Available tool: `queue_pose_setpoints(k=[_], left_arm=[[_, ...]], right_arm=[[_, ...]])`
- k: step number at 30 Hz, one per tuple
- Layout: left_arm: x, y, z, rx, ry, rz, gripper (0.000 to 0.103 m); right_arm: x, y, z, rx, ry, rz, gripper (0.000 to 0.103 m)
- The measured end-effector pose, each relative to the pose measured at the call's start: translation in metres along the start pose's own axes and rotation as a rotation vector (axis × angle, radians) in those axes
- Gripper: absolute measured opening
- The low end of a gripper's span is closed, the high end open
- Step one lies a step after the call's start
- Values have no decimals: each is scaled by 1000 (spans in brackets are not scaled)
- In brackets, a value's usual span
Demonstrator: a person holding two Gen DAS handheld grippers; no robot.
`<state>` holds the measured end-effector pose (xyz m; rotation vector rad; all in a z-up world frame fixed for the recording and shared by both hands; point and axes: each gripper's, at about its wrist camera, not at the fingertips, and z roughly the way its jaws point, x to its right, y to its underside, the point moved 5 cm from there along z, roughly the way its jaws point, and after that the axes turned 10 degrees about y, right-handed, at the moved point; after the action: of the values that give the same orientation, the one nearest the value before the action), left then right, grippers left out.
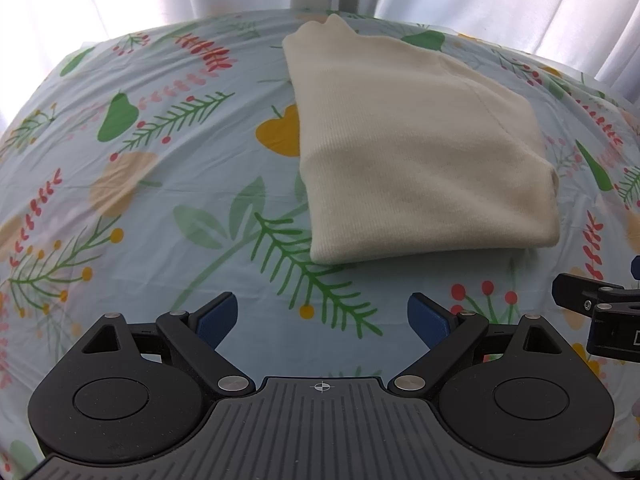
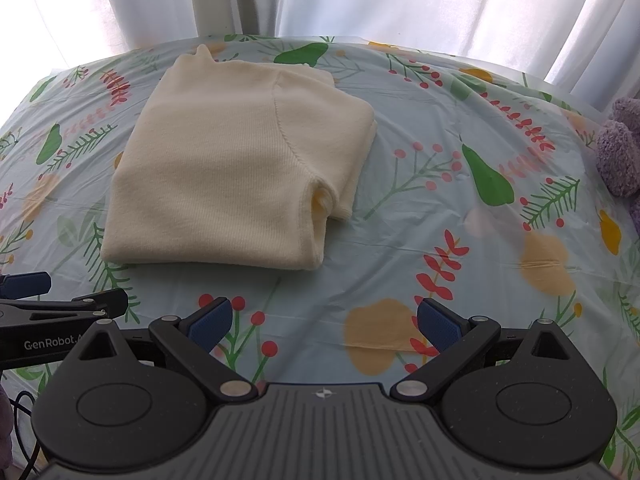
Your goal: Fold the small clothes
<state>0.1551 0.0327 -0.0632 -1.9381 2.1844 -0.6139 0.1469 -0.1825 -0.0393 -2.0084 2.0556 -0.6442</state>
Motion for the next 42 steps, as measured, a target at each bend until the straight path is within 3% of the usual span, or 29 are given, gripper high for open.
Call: queue_pose_setpoints(k=[25,30,42], left_arm=[[2,-3,0,0,17,-5,96],[3,-3,-4,34,13,24,95],[6,-2,-2,18,0,59,96]], right_arm=[[1,0,-1,6,4,7,99],[0,0,-1,6,7,6,99],[0,-1,-2,9,16,9,99]])
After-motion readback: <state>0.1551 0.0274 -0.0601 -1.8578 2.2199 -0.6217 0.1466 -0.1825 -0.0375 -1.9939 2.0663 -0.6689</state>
